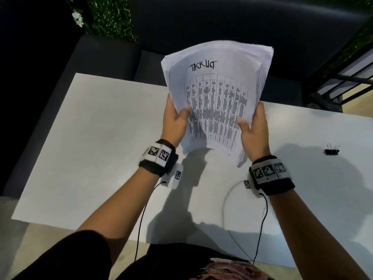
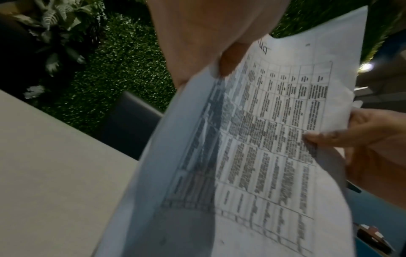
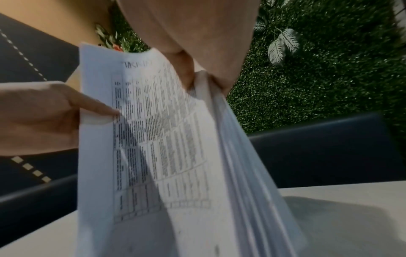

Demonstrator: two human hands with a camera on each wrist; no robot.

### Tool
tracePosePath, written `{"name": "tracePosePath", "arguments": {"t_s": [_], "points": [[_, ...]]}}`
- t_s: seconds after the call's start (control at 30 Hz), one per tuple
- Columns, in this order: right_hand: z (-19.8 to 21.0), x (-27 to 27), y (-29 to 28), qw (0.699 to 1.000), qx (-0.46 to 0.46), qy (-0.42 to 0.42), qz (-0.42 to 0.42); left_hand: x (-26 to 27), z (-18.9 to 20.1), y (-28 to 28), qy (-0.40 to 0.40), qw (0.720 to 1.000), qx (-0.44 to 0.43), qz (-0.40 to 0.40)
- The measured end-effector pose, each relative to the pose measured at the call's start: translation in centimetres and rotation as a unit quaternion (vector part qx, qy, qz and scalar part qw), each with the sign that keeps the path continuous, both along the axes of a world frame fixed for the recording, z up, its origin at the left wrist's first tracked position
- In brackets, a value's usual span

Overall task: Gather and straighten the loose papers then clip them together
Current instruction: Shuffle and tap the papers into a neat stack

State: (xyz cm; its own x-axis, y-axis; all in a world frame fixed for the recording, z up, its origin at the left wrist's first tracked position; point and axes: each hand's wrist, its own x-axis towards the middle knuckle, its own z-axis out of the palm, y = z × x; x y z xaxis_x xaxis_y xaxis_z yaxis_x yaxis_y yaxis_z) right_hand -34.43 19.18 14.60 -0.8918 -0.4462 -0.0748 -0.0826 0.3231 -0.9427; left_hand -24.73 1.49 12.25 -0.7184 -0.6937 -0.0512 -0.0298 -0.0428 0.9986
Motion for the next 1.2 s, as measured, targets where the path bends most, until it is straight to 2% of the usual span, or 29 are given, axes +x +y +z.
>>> {"name": "tracePosePath", "arguments": {"t_s": [0.1, 0.27, 0.4, 0.57, 0.67, 0.87, 1.0, 1.07, 1.17, 1.2], "points": [[0.1, 1.1, 0.1, 0.999, -0.014, 0.016, -0.047, 1.1, 0.7, 1.5, 0.056, 0.997, -0.028, 0.049], [-1.8, 1.3, 0.9, 0.994, 0.027, -0.046, -0.091, 2.4, -0.9, 0.6, 0.019, 0.999, 0.015, 0.037], [-1.8, 0.9, 0.8, 0.993, 0.019, -0.056, -0.103, 2.3, -0.8, -0.2, 0.002, 0.999, -0.001, 0.035], [0.9, 0.9, -0.2, 0.994, -0.052, -0.033, -0.092, 1.9, 1.3, -0.1, 0.02, 0.997, -0.067, 0.012], [1.1, 0.9, 0.0, 0.992, -0.081, -0.037, -0.087, 2.2, 1.9, -0.2, 0.049, 0.993, -0.105, 0.007], [0.9, 1.7, -0.2, 0.995, -0.083, -0.03, -0.044, 2.2, 0.6, -0.6, -0.011, 0.998, -0.057, -0.016], [1.2, 1.0, -0.3, 0.991, -0.094, -0.061, -0.071, 1.7, 1.1, -1.3, 0.003, 0.997, -0.07, -0.017], [0.9, 0.9, 0.2, 0.995, -0.067, -0.067, -0.043, 2.0, 0.8, -1.5, 0.002, 0.997, -0.075, -0.027], [-0.7, 0.9, 0.3, 0.996, 0.071, -0.056, 0.011, 2.2, 0.0, -1.1, -0.049, 0.995, -0.069, -0.052], [-1.1, 0.6, 0.2, 0.995, 0.082, -0.047, 0.014, 2.0, 0.0, -1.1, -0.065, 0.993, -0.08, -0.056]]}}
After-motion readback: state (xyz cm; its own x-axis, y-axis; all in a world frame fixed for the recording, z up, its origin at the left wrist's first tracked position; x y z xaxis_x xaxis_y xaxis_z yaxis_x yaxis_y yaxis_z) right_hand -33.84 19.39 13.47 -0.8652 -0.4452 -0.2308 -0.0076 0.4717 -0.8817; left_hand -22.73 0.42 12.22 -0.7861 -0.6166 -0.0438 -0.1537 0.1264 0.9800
